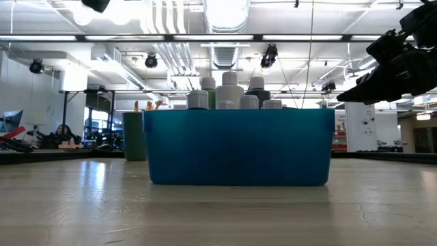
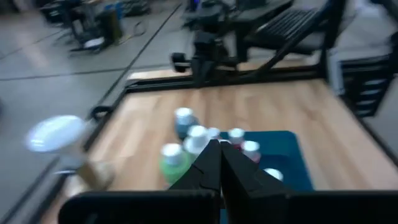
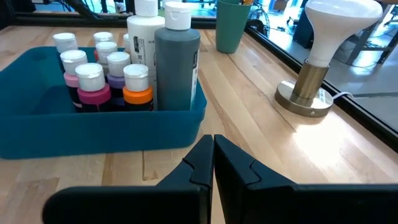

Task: Pick & Place Paint Supplies
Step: Return to Home Position

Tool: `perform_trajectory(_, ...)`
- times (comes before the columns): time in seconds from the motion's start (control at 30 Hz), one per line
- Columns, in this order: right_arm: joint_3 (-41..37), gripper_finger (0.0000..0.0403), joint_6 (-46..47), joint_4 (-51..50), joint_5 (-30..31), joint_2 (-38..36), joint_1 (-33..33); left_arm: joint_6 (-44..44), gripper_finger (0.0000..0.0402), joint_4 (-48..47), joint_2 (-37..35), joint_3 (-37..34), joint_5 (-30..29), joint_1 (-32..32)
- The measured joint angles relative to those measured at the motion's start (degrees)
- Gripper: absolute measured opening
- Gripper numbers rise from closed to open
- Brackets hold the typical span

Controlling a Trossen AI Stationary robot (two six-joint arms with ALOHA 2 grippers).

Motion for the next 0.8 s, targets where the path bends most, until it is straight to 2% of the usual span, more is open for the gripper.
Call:
perform_trajectory(0.13, 0.0, 0.0008, -0.1, 0.0, 0.0, 0.0, 0.0, 1.0, 0.0000, 11.1, -8.7, -14.3, 6.0, 0.0)
perform_trajectory(0.3, 0.0, 0.0008, 0.3, 0.0, 0.0, 0.0, 0.0, 2.1, 0.0000, 15.6, -19.6, -27.3, 9.9, 0.0)
perform_trajectory(0.43, 0.0, 0.0008, -0.3, 0.0, 0.0, 0.0, 0.0, 2.0, 0.0000, 16.0, -27.6, -34.2, 13.9, 0.0)
perform_trajectory(0.67, 0.0, 0.0008, 0.0, 0.0, 0.0, 0.0, 0.0, 2.0, 0.0000, 14.8, -40.2, -44.3, 13.4, 0.0)
perform_trajectory(0.8, 0.0, 0.0008, -0.3, 0.0, 0.0, 0.0, 0.0, 2.6, 0.0000, 16.4, -40.7, -45.3, 12.3, 0.0)
